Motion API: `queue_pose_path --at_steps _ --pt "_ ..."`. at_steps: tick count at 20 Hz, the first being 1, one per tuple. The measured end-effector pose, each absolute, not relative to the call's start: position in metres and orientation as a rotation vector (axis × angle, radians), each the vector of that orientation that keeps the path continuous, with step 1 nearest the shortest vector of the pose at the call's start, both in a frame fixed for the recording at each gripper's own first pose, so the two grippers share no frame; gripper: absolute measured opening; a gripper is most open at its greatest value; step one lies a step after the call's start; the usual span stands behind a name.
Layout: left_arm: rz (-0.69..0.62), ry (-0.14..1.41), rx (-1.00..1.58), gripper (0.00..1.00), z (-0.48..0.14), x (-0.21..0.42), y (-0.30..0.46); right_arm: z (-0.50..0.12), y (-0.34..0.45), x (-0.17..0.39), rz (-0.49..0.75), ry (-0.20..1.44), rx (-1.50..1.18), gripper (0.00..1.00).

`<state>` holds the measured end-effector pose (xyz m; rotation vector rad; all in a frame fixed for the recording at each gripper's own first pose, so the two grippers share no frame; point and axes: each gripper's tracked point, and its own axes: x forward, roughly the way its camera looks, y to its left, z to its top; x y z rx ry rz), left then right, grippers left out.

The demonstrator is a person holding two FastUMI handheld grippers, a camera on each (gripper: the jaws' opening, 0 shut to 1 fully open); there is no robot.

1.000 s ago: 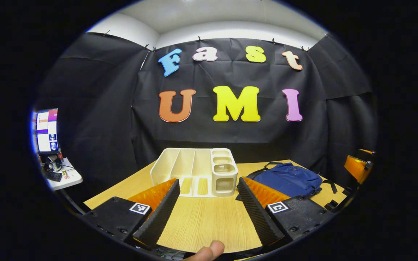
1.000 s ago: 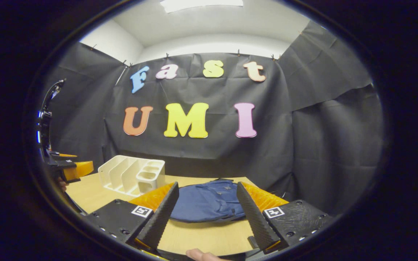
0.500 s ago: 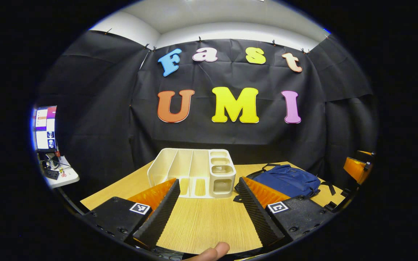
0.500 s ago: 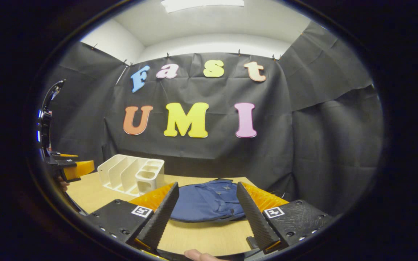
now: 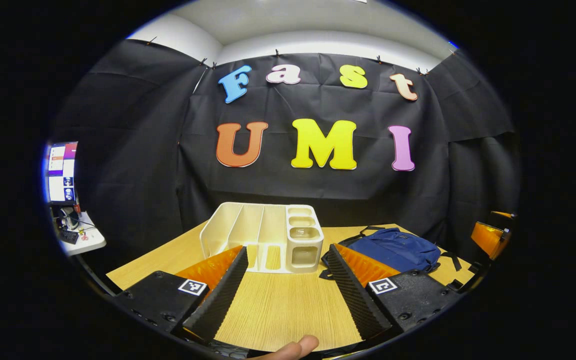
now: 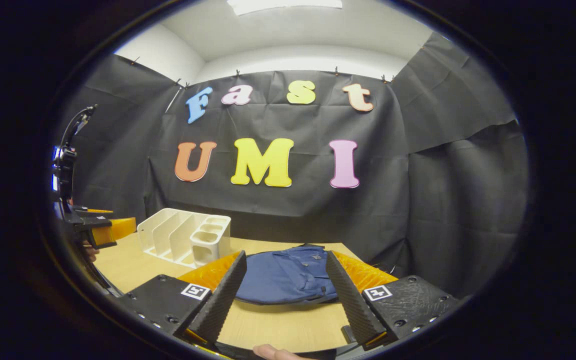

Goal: Open the schoolbag, grab two books from the bookshelf and put them into the schoolbag.

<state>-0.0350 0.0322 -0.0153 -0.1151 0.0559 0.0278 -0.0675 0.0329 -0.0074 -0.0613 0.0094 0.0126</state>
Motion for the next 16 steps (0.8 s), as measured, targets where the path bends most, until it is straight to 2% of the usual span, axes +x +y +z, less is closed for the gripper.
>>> queue_pose_path --at_steps 9,15,16 --pt "0.029 0.050 -0.102 1.00 -0.0155 -0.0337 0.0282 -0.0156 0.0310 -0.0654 0.017 0.031 -0.061 0.96" --pt "0.040 0.046 -0.091 1.00 -0.0164 -0.0333 0.0302 -0.0156 0.0305 -0.0658 0.023 0.020 -0.073 0.98" --pt "0.041 0.045 -0.090 1.00 -0.0159 -0.0337 0.0297 -0.0161 0.0312 -0.0661 0.026 0.021 -0.072 0.93"
